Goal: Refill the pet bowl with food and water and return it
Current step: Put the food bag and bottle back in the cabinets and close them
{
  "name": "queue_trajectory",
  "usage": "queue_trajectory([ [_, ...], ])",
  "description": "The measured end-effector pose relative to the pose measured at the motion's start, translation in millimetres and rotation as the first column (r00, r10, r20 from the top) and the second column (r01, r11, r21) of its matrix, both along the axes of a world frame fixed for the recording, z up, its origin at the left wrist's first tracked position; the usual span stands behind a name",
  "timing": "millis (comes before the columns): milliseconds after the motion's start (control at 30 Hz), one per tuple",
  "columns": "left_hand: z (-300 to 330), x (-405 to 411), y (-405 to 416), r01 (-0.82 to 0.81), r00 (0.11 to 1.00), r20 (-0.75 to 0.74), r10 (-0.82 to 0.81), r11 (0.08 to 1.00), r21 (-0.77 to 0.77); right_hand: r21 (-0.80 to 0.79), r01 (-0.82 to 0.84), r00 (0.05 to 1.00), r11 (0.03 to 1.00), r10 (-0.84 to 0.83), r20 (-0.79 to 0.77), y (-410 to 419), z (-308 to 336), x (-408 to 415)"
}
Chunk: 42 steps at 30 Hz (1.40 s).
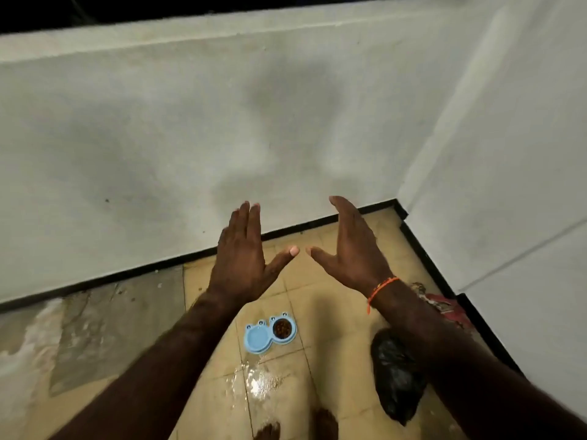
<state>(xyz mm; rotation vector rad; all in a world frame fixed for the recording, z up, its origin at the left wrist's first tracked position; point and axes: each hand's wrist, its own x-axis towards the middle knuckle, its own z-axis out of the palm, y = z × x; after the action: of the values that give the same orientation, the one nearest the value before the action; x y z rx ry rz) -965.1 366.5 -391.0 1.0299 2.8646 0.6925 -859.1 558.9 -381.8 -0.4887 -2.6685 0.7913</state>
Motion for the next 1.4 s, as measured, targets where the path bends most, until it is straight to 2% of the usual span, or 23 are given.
queue_trajectory([
  [267, 89.0, 30.5, 39.0, 0.331, 0.935, -0.158, -0.317, 0.941, 0.072, 0.094, 0.314, 0.940, 0.945, -0.296, -0.168, 8.3, 101.2, 84.0],
  [367, 107.9, 50.8, 60.2, 0.458, 0.883, -0.183, -0.432, 0.879, 0.131, 0.069, 0.460, 0.874, 0.885, -0.438, -0.211, 9.4, 121.4, 133.2],
  [533, 131.7, 110.5, 96.2, 0.661, 0.750, -0.214, -0.626, 0.721, 0.208, 0.074, 0.679, 0.717, 0.730, -0.639, -0.277, -5.4, 150.6, 234.6],
  [767, 157.8, 244.4, 148.6, 0.855, 0.507, -0.273, -0.817, 0.436, 0.281, 0.136, 0.886, 0.460, 0.443, -0.806, -0.372, -61.2, 186.4, 390.5],
  [1000, 181.4, 404.2, 152.0, 0.925, 0.254, -0.315, -0.915, 0.134, 0.356, 0.204, 0.971, 0.207, 0.126, -0.871, -0.445, -136.3, 215.6, 526.3],
  [1200, 192.7, 499.9, 136.9, 0.920, 0.032, -0.356, -0.934, -0.112, 0.376, 0.230, 0.969, 0.020, -0.094, -0.894, -0.449, -196.8, 221.2, 595.0],
  [1400, 210.4, 558.5, 116.6, 0.825, -0.200, -0.431, -0.880, -0.389, 0.410, 0.223, 0.924, -0.184, -0.310, -0.873, -0.453, -254.8, 220.0, 638.0],
])
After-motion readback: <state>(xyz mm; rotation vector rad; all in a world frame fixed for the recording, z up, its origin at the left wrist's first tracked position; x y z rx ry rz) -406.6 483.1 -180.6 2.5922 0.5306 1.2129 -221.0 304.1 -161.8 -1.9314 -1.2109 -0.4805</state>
